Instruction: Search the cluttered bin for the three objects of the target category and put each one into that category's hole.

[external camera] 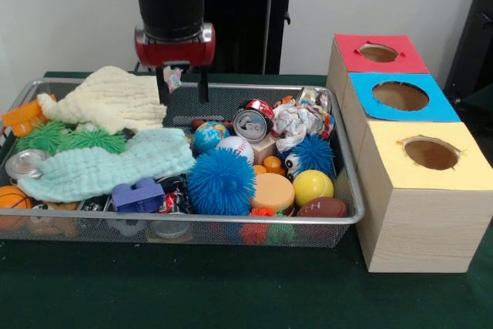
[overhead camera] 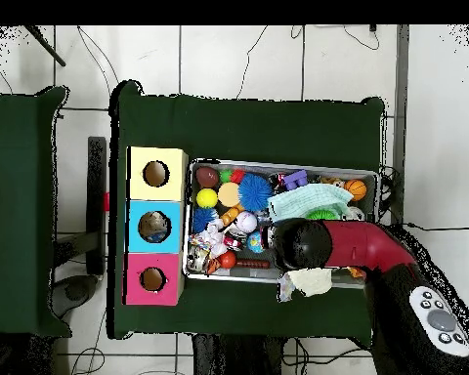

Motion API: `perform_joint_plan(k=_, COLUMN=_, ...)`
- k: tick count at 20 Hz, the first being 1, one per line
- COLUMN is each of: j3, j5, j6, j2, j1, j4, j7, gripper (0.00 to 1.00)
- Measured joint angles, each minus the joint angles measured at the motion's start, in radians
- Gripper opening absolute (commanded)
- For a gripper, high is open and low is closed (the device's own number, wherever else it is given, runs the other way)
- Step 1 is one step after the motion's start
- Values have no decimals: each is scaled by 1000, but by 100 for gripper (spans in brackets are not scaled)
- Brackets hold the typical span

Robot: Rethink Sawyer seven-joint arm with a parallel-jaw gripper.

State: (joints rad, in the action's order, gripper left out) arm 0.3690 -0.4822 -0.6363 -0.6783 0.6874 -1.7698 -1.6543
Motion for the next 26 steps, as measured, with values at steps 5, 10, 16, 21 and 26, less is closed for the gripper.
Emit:
perform_joint_plan(k=5, j3=-8, j5=-27, j6=97, j2=83, j1=-3, j4=40, j7=0, gripper=100)
perform_joint_plan(k=10, j3=-11, j5=-32, j6=130, j2=133, j1=3, j4=65, j7=0, gripper=100)
perform_joint_plan(k=16, j3=-11, j5=-32, j6=130, j2=161, j1=21, j4=79, j7=0, gripper=100)
perform_joint_plan(k=21, j3=-11, j5=-32, j6=131, j2=170, j1=40, j4=79, j7=0, gripper=100)
perform_joint_plan(k=26, j3=-11, j5=-32, j6=135, j2=171, j1=45, j4=79, j7=0, gripper=0)
